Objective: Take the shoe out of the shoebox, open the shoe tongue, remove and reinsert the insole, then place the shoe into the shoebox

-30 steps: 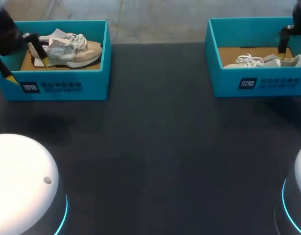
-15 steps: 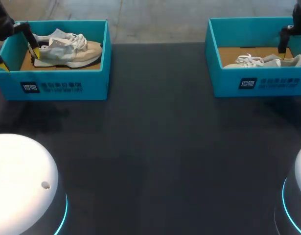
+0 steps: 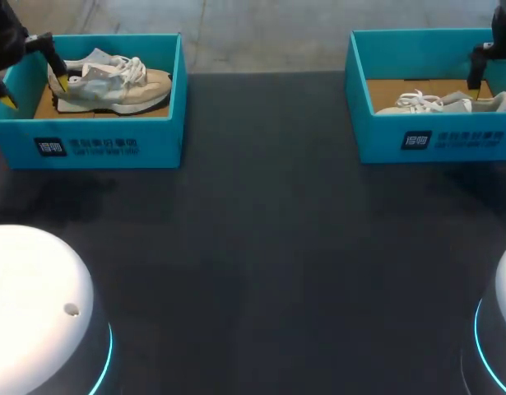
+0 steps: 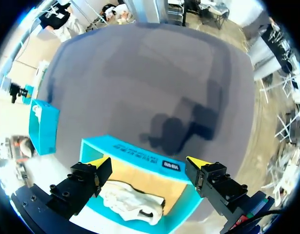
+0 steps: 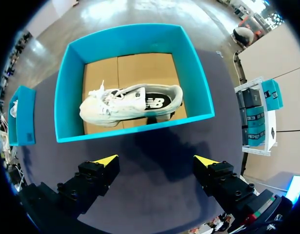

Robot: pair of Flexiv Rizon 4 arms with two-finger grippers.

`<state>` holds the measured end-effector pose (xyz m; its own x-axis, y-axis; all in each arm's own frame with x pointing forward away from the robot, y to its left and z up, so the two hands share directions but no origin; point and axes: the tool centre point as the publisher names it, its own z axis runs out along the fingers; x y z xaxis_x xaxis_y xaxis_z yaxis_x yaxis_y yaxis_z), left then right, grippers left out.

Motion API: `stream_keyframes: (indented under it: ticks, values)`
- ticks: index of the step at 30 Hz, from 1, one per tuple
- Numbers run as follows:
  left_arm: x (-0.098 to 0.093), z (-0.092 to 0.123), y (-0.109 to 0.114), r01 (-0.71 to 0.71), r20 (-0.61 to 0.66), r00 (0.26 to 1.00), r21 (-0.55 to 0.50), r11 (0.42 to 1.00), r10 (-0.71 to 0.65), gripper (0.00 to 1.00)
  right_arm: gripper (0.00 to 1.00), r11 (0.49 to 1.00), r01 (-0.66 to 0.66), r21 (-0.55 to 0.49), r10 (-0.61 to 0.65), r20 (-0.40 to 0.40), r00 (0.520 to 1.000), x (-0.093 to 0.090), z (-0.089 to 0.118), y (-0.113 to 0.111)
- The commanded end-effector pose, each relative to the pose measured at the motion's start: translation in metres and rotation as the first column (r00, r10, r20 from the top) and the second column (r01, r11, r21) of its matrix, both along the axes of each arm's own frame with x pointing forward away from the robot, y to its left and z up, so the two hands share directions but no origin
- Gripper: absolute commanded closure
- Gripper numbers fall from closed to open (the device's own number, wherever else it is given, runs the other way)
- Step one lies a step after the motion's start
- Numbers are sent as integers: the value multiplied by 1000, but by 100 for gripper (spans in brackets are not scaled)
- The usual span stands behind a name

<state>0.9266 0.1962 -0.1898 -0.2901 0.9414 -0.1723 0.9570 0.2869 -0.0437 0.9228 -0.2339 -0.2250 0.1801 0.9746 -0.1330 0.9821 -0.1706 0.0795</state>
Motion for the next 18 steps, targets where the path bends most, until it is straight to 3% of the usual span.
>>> stream_keyframes:
  ticks: [1, 18]
  values:
    - [20, -8, 9, 38, -29, 999, -25, 999, -39, 0, 0, 1000, 0, 0, 0, 1, 1000, -1, 0, 0]
    - [119, -15, 32, 26, -6, 1000, 27, 999, -26, 0, 0, 1000, 0, 0, 0, 1, 1000, -1, 0, 0]
